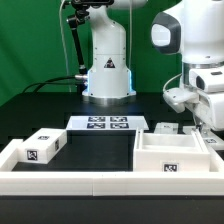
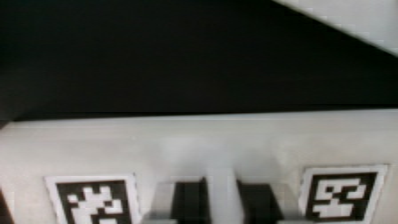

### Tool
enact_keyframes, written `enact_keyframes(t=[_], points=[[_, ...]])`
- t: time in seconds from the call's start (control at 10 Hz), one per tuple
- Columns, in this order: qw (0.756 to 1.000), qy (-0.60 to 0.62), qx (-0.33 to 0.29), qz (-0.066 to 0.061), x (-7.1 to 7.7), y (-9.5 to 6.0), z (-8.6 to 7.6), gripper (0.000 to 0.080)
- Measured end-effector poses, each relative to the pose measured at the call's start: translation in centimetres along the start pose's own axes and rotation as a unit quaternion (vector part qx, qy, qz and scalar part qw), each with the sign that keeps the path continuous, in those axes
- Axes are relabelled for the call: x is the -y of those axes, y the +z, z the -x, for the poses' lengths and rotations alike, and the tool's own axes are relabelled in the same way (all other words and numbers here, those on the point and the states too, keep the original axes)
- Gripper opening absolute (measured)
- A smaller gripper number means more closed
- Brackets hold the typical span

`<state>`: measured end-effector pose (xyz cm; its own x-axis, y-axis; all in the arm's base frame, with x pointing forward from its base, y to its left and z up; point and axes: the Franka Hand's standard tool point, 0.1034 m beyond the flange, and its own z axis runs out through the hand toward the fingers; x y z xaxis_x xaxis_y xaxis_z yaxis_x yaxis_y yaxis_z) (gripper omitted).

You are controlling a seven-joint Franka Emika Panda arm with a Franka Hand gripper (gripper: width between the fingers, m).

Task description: Assemble cabinet

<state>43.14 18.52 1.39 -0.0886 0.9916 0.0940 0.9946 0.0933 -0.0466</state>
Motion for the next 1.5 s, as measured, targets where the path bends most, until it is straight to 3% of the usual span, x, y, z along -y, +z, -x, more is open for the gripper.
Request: enact_keyframes(t=[0.3, 0.6, 0.7, 1.5], points=[[0.998, 0.059, 0.013, 0.015, 1.2, -2.8, 2.0, 0.0068], [0.995, 0.089, 0.022, 0.03, 0.4, -5.0, 4.7, 0.0068], [0.995, 0.095, 0.024, 0.03, 0.1, -5.3, 5.3, 0.0068], [0.988, 0.151, 0.022, 0.031, 0.3, -5.0, 5.1, 0.0068]])
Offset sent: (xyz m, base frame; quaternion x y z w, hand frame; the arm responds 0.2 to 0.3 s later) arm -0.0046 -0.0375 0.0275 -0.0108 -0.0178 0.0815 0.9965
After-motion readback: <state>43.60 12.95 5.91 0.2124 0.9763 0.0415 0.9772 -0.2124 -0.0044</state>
